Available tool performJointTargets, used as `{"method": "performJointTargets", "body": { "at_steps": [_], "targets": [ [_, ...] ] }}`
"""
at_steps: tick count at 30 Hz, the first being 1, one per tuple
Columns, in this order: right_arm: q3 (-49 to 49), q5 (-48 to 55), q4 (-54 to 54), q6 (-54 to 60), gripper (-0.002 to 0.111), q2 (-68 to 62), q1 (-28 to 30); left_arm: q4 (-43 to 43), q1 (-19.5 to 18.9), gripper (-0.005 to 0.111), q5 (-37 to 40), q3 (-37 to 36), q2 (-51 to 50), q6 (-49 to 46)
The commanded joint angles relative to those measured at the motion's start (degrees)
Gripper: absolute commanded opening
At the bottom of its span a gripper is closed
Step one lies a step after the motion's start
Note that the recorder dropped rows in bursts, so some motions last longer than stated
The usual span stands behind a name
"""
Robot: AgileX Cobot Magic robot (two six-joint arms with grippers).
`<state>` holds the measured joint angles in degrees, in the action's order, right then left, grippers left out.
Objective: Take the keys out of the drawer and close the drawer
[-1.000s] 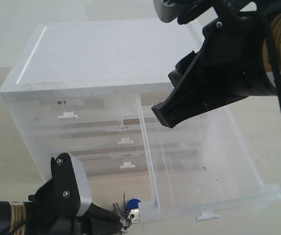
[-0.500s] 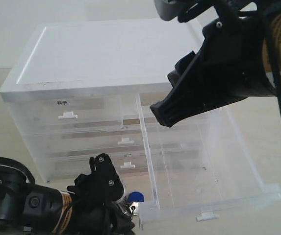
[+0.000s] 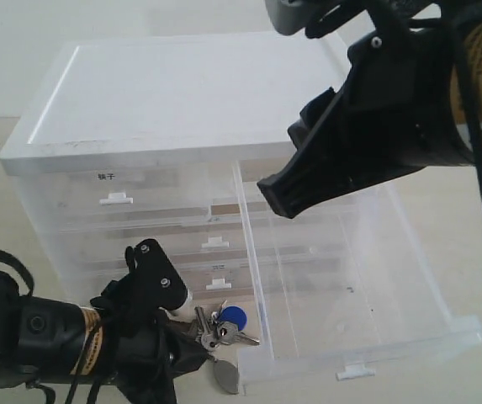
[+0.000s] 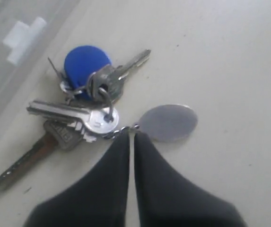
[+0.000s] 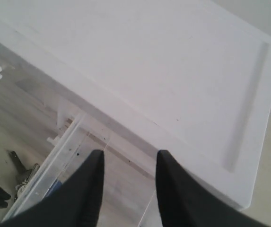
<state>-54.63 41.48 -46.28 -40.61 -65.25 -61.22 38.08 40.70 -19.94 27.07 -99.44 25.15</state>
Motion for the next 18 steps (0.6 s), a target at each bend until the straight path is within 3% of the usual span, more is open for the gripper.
{"method": "performJointTargets", "body": {
  "at_steps": [1,3,7,11,18],
  "targets": [
    [0.33,1.18,-0.48,0.57,0.032,0.56,0.01,0.77,1.97,0.005,-4.04,-4.6,9.2,-1.84],
    [1.02,1.64,-0.56,0.67,0.027,0.56,0.01,4.65,2.67,0.005,-9.99,-8.46,15.13,-2.0],
    [3.4,1.64,-1.48,1.78,0.0,0.56,0.01,15.22,3.88,0.005,-15.74,-12.07,21.74,2.79],
    [5.3,1.5,-4.48,0.73,0.0,0.56,0.01,23.95,4.0,0.005,-22.99,-12.77,22.41,7.12],
    [5.48,1.43,-9.72,-4.1,0.0,0.56,0.01,22.03,4.0,0.005,-27.11,-10.92,17.07,6.54]
  ]
}}
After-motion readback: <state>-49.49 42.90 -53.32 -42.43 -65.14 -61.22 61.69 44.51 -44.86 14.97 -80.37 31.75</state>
